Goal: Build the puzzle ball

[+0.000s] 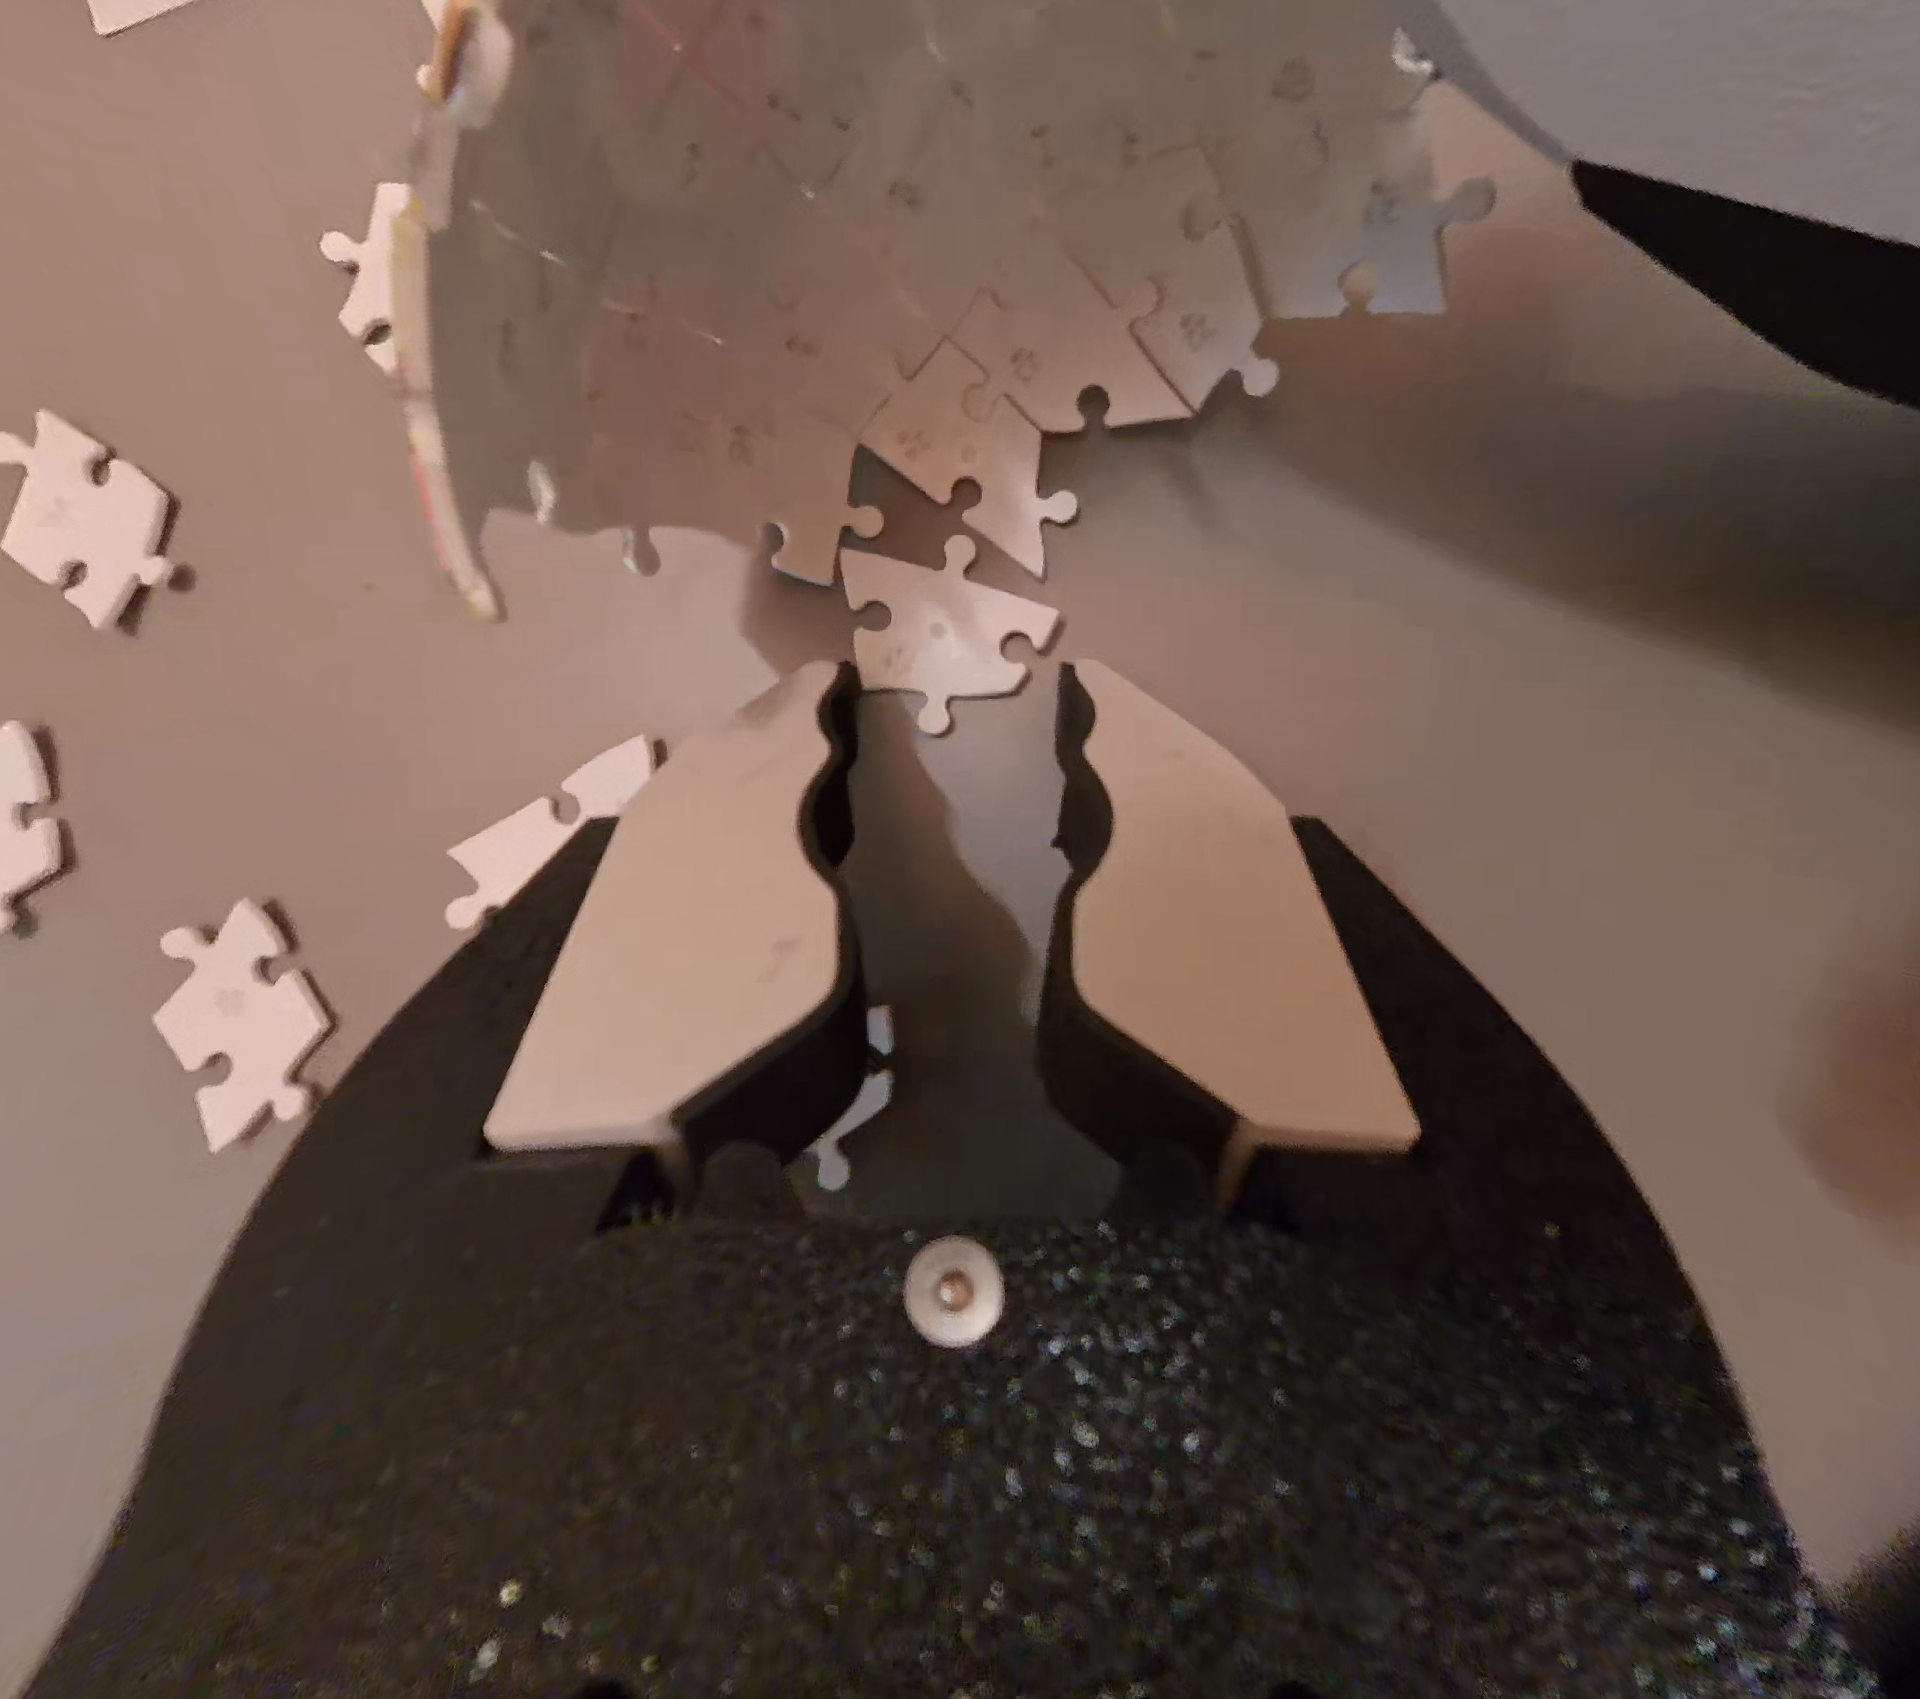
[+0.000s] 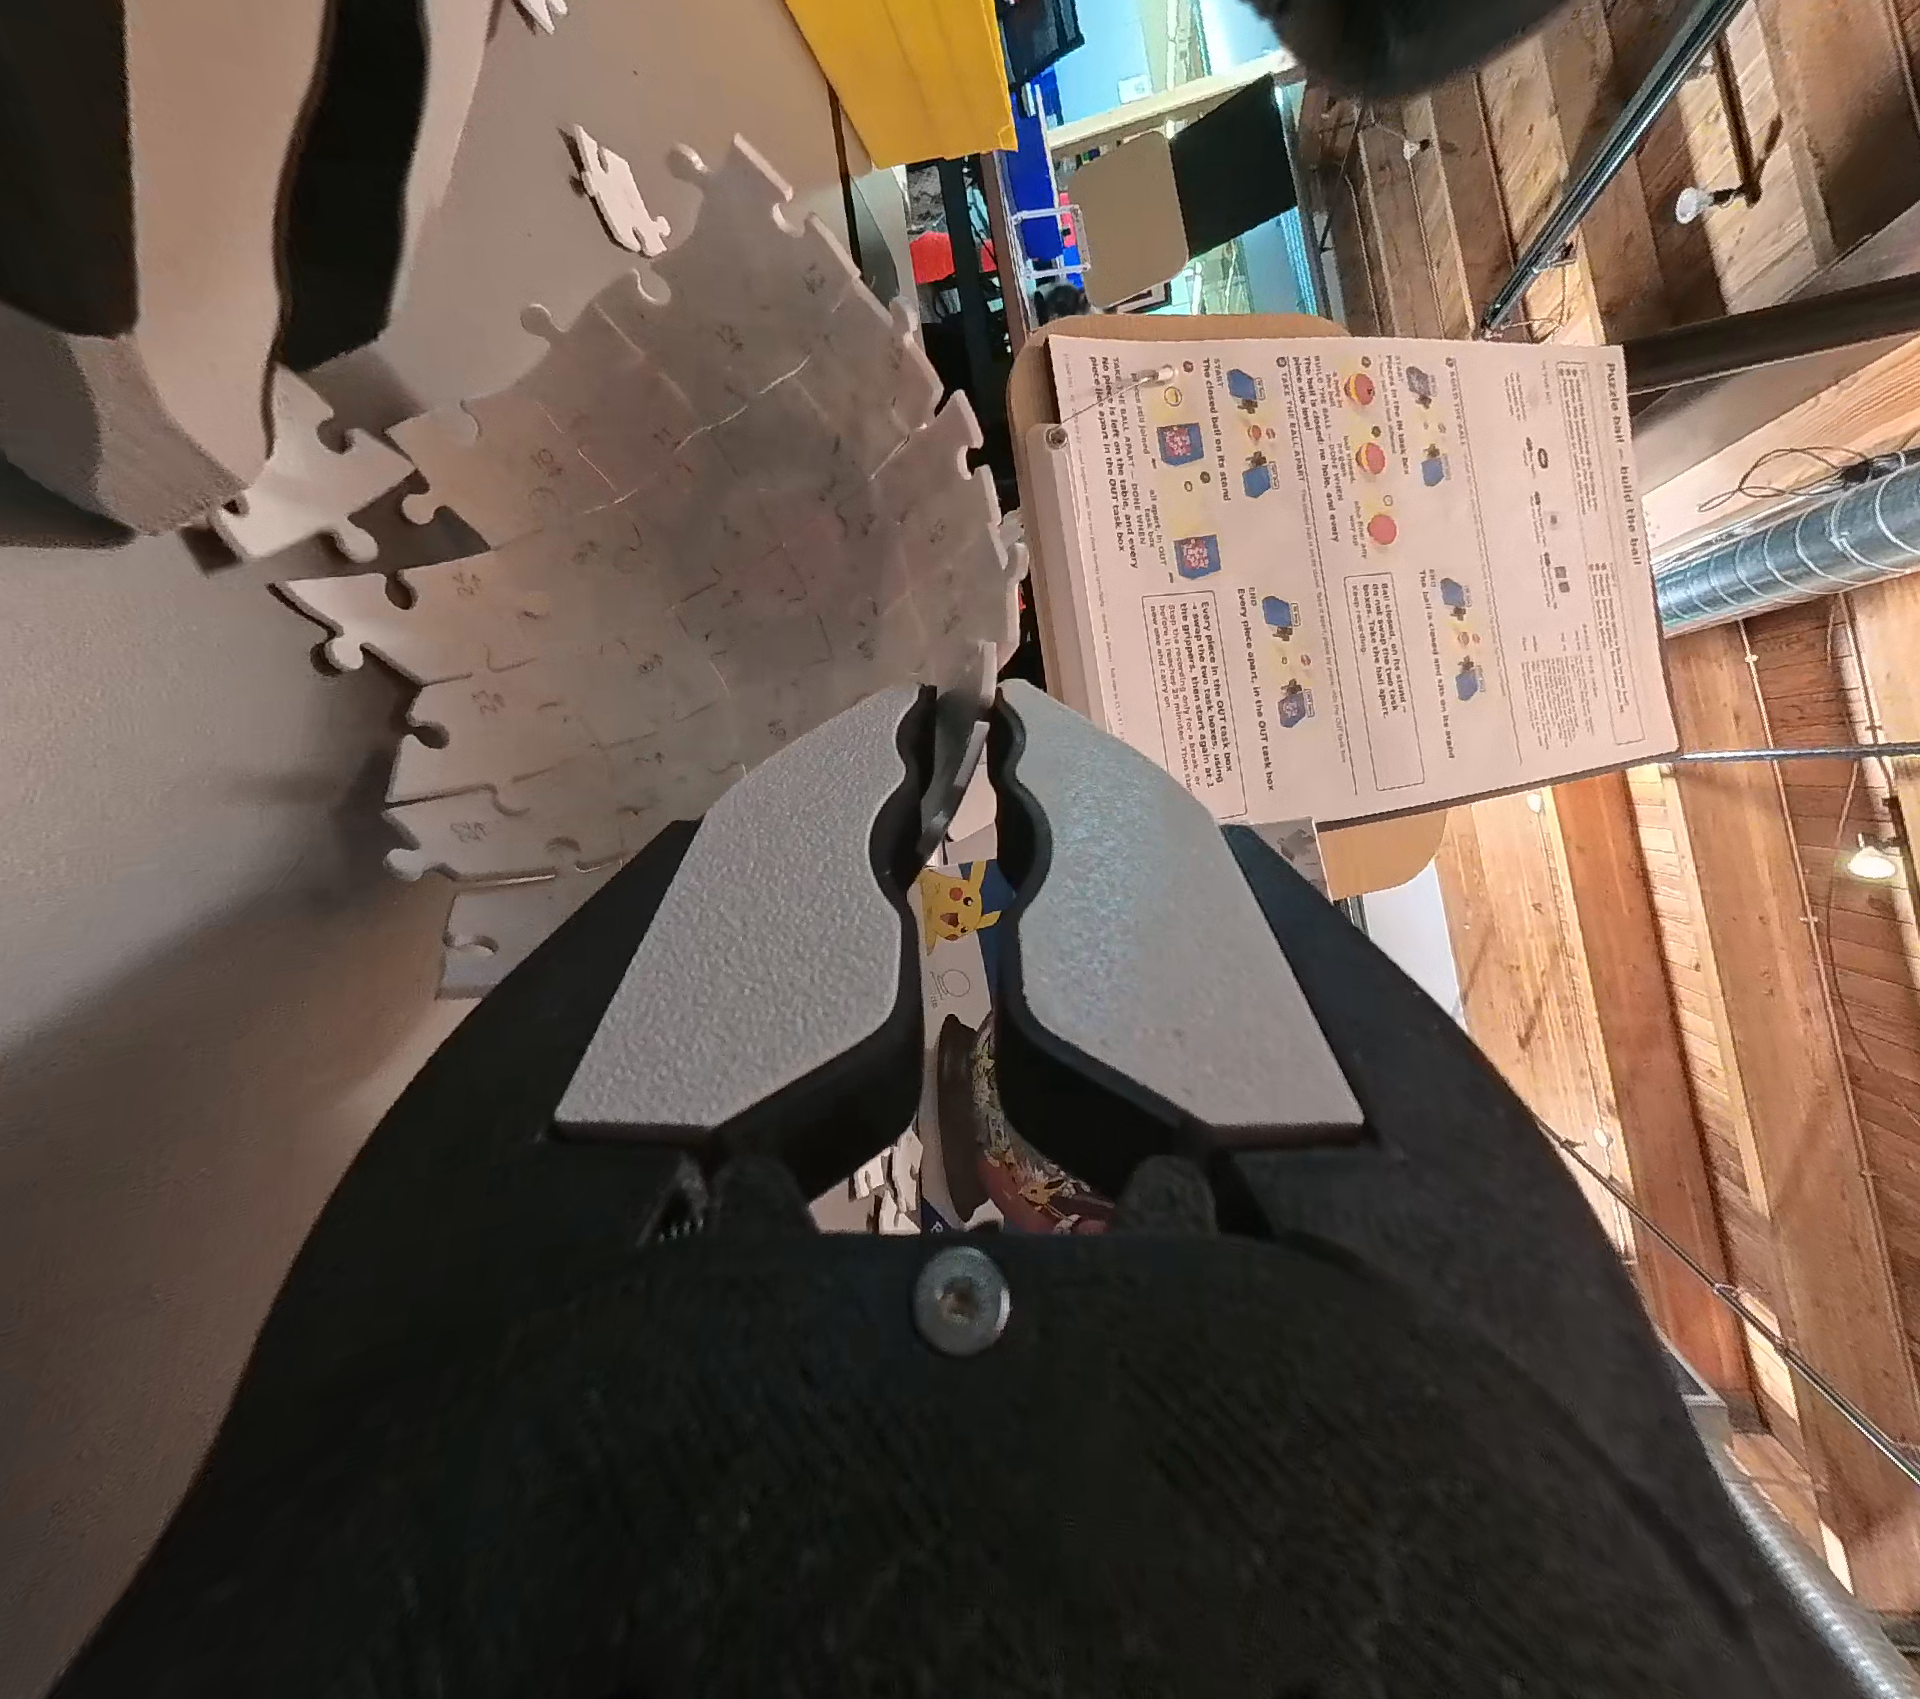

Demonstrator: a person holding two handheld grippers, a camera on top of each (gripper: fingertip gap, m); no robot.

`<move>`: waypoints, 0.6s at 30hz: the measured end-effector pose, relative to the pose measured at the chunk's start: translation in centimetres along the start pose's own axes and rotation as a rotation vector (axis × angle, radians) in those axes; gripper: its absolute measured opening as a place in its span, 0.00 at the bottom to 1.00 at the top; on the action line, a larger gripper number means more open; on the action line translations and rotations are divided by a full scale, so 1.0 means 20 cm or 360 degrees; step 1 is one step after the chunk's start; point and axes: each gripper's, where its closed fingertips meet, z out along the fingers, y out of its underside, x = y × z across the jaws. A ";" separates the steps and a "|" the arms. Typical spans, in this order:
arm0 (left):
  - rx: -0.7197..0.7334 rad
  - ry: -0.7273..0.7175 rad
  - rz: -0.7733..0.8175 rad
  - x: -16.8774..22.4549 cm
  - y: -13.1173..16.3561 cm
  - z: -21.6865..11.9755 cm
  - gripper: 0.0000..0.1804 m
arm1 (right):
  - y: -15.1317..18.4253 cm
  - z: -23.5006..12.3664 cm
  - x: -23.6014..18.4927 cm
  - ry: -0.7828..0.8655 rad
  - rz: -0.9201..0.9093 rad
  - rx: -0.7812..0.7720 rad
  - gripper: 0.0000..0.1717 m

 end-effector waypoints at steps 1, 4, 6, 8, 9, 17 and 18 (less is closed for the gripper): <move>0.0007 0.0010 -0.0021 0.00 0.00 0.00 0.19 | 0.00 0.00 0.00 -0.0001 0.0004 0.0000 0.05; 0.0020 0.0027 -0.0046 0.01 0.00 0.01 0.18 | 0.00 0.00 0.00 -0.0003 0.0011 0.0002 0.05; 0.0032 0.0015 -0.0072 -0.01 0.00 0.01 0.15 | 0.01 0.00 0.00 -0.0005 0.0012 -0.0001 0.05; 0.0039 0.0023 -0.0065 -0.01 0.00 0.01 0.15 | 0.01 0.00 0.00 -0.0005 0.0019 0.0002 0.05; 0.0042 0.0022 -0.0062 -0.01 0.00 0.01 0.15 | 0.01 0.00 0.00 -0.0005 0.0018 0.0002 0.05; 0.0069 -0.0028 0.0039 -0.01 -0.01 -0.01 0.15 | 0.01 0.00 0.00 -0.0008 0.0021 0.0001 0.05; 0.0092 -0.0049 0.0075 -0.01 -0.03 -0.02 0.15 | 0.01 0.00 0.00 -0.0009 0.0022 0.0001 0.05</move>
